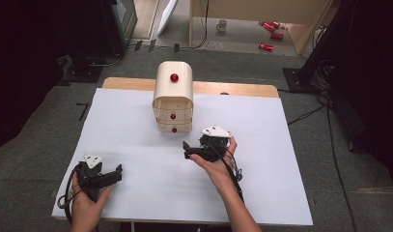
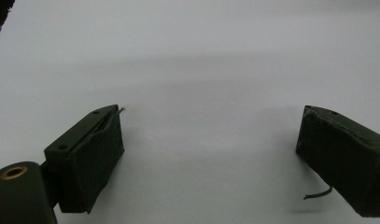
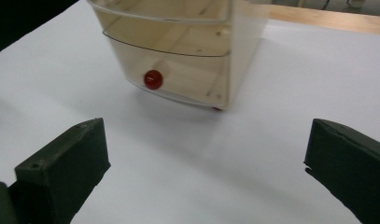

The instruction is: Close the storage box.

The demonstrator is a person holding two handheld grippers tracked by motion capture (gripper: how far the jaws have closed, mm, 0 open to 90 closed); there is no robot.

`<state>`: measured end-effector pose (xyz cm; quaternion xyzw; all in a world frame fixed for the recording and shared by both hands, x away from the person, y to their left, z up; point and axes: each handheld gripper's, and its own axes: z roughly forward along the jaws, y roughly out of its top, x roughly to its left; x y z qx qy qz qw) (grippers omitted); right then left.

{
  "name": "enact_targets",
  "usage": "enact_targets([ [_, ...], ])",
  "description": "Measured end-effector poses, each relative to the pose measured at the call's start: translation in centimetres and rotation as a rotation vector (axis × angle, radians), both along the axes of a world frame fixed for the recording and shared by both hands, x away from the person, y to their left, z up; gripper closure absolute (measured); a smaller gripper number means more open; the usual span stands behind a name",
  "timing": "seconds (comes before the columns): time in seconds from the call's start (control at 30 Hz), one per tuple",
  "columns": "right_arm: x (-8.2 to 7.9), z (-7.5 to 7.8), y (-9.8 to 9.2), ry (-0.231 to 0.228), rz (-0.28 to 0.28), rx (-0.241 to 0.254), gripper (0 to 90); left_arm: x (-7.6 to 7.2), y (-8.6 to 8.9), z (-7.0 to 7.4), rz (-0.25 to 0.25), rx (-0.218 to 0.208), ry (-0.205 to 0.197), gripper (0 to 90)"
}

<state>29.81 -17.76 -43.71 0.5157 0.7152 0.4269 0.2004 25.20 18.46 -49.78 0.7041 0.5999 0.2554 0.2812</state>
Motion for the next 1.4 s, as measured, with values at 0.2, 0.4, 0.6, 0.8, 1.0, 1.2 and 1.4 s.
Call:
enact_targets([
  [0.2,-1.0,-0.1,-3.3,-0.007,-0.039,-0.018,0.0,0.0,0.0,0.0,0.000,-0.001,0.000,7.3],
  [0.4,-2.2,-0.5,-6.5,-0.002,-0.082,-0.035,0.0,0.0,0.0,0.0,0.000,0.000,-0.001,7.3],
  [0.6,-3.3,-1.1,-9.6,0.012,-0.127,-0.041,0.0,0.0,0.0,0.0,0.000,-0.001,-0.001,7.3],
  [0.8,-4.3,-1.9,-12.5,0.025,-0.175,-0.044,0.0,0.0,0.0,0.0,0.000,-0.001,-0.001,7.3],
  [1.0,-5.6,-3.2,-15.3,0.054,-0.229,-0.055,0.0,0.0,0.0,0.0,0.000,-0.001,-0.001,7.3],
  [1.2,-6.8,-4.5,-18.0,0.077,-0.281,-0.056,0.0,0.0,0.0,0.0,0.000,-0.001,-0.001,7.3],
  [1.4,-8.4,-5.3,-20.7,0.102,-0.320,-0.080,0.0,0.0,0.0,0.0,0.000,-0.001,-0.001,7.3],
])
